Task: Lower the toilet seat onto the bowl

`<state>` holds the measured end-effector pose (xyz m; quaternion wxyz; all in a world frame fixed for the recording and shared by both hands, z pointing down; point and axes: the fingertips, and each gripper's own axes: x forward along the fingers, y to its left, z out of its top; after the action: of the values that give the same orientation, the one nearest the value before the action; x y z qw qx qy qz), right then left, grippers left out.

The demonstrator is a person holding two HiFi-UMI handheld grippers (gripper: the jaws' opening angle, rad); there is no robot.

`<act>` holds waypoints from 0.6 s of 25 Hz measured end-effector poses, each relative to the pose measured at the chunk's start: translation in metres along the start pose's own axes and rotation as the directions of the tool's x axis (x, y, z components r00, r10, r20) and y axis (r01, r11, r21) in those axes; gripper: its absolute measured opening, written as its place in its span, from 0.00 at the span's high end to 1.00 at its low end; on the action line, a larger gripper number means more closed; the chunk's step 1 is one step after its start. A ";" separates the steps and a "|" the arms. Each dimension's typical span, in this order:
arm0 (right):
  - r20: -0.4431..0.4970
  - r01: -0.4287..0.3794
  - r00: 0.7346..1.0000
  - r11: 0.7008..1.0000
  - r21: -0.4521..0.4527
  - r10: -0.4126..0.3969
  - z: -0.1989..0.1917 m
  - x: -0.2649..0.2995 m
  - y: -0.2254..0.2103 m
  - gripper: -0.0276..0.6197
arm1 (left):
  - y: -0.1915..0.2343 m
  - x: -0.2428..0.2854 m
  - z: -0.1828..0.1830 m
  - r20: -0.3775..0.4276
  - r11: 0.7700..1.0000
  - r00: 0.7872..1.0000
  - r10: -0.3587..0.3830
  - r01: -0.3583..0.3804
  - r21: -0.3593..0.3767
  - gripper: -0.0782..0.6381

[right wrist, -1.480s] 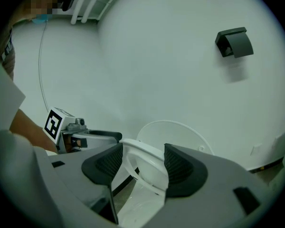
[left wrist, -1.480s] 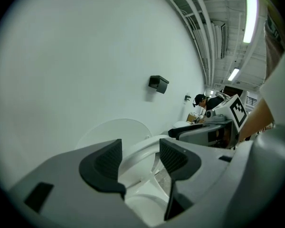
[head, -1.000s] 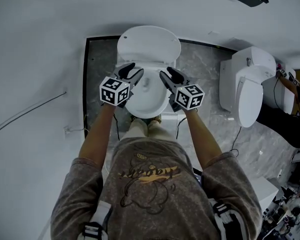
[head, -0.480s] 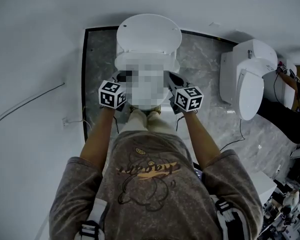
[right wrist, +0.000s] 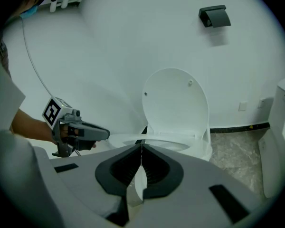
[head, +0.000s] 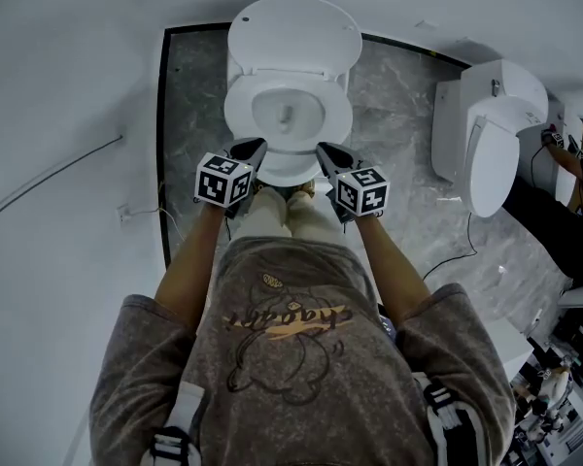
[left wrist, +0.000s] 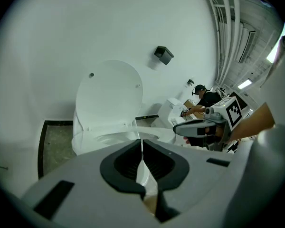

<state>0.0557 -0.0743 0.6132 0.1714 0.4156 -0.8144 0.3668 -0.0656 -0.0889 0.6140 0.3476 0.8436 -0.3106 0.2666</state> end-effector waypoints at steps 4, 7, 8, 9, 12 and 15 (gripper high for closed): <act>-0.094 -0.012 0.996 1.000 -0.015 0.010 -0.034 0.024 0.016 0.91 | -0.001 0.007 -0.039 -0.078 1.000 0.997 -0.007 0.004 -0.027 0.88; -0.152 -0.002 0.988 1.000 -0.005 0.001 -0.062 0.040 0.019 0.91 | 0.000 0.022 -0.066 -0.138 0.998 0.990 -0.011 0.003 -0.055 0.88; -0.167 0.004 0.986 1.000 -0.003 -0.004 -0.071 0.043 0.019 0.91 | 0.001 0.029 -0.074 -0.156 0.998 0.988 -0.013 0.003 -0.064 0.88; -0.182 0.007 0.983 1.000 -0.004 -0.008 -0.080 0.045 0.018 0.91 | 0.001 0.035 -0.082 -0.172 0.997 0.985 -0.015 0.002 -0.071 0.88; -0.242 0.005 0.970 1.000 -0.016 -0.009 -0.108 0.051 0.016 0.91 | 0.004 0.050 -0.108 -0.221 0.997 0.975 -0.016 -0.003 -0.083 0.88; -0.289 0.004 0.957 1.000 0.000 -0.004 -0.136 0.057 0.009 0.91 | 0.007 0.060 -0.134 -0.243 0.992 0.970 -0.014 -0.017 -0.122 0.88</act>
<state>0.0109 -0.0011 0.7334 0.2893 0.3594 -0.7795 0.4237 -0.0621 -0.0122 0.7396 0.4341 0.7813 -0.2820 0.3488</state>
